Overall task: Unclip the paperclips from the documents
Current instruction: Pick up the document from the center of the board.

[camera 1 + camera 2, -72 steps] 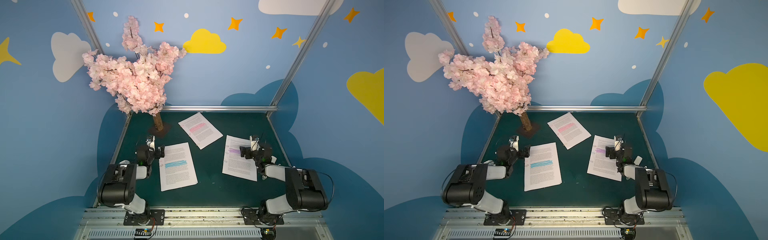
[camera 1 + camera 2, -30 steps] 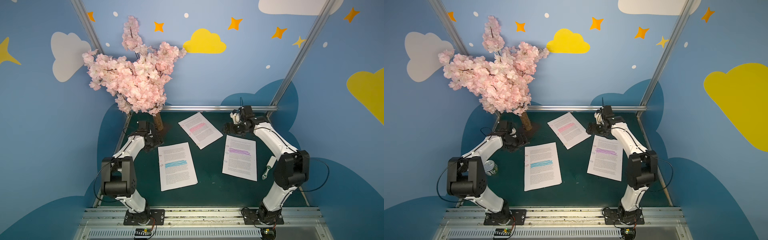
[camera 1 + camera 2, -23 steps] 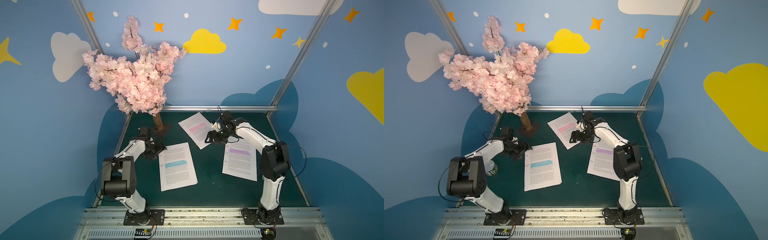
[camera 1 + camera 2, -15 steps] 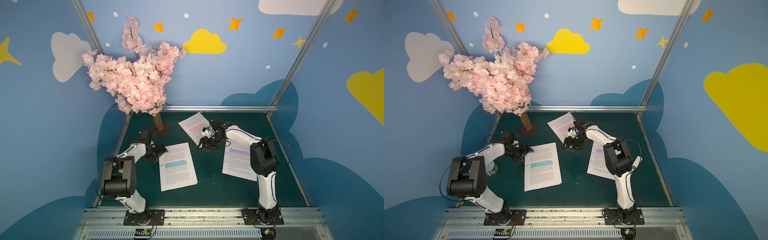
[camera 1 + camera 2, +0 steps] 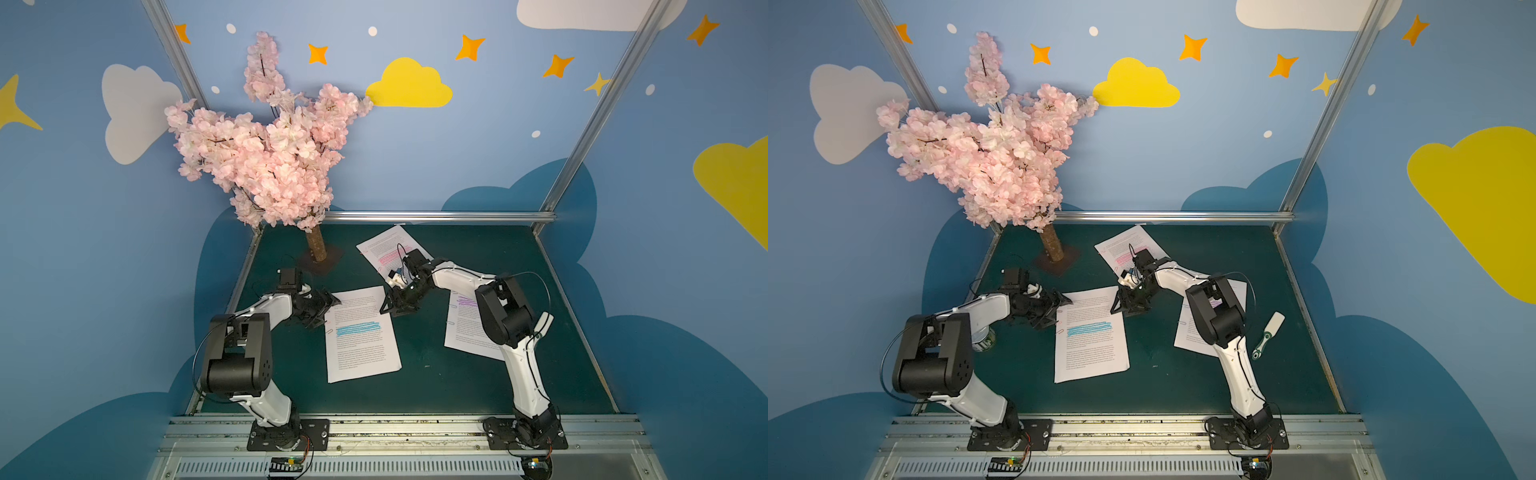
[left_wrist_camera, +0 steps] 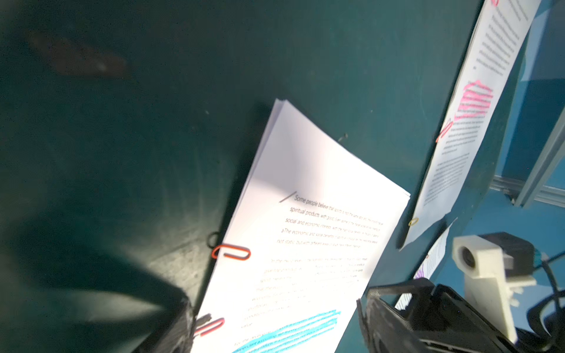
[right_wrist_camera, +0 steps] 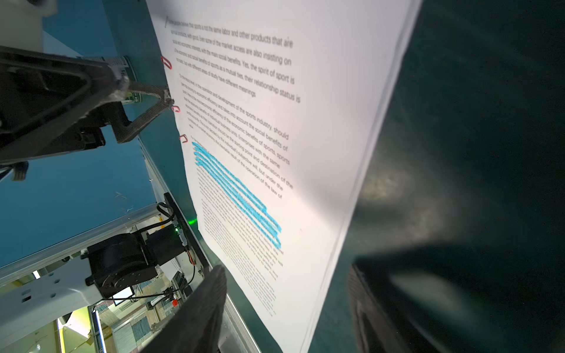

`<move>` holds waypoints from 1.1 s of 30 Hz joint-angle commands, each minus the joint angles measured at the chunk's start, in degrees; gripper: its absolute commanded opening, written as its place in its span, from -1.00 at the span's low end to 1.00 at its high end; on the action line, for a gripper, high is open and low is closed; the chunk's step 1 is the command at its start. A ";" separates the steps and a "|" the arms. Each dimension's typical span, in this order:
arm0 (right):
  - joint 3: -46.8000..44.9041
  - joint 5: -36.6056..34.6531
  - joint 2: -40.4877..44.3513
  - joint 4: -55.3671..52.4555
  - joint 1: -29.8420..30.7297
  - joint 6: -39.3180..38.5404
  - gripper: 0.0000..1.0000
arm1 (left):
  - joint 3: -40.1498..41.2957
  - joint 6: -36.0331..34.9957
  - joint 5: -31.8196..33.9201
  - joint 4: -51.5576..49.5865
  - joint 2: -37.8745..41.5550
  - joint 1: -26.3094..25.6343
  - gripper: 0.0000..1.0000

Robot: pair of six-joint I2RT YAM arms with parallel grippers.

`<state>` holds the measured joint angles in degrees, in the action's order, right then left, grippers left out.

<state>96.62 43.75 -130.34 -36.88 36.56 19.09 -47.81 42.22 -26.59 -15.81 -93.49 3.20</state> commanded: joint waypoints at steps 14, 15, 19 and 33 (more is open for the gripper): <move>-2.31 1.14 -1.52 2.08 -0.83 -0.22 0.24 | 2.69 0.60 -17.02 3.34 5.91 -0.14 0.50; -2.36 1.58 -1.18 2.13 -1.02 -0.20 0.25 | 2.96 0.48 -17.24 3.34 5.67 -0.26 0.50; -2.66 1.66 0.11 1.73 -1.22 -0.55 0.24 | 3.56 -0.84 -16.04 3.45 3.23 -0.48 0.28; -3.19 -0.07 0.19 0.67 -0.97 -0.83 0.26 | -4.05 -15.93 7.10 -15.19 3.99 -3.54 0.15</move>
<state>94.91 46.98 -130.58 -34.11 35.57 19.05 -51.05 31.00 -26.24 -24.95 -91.09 0.03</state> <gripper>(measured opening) 0.628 0.570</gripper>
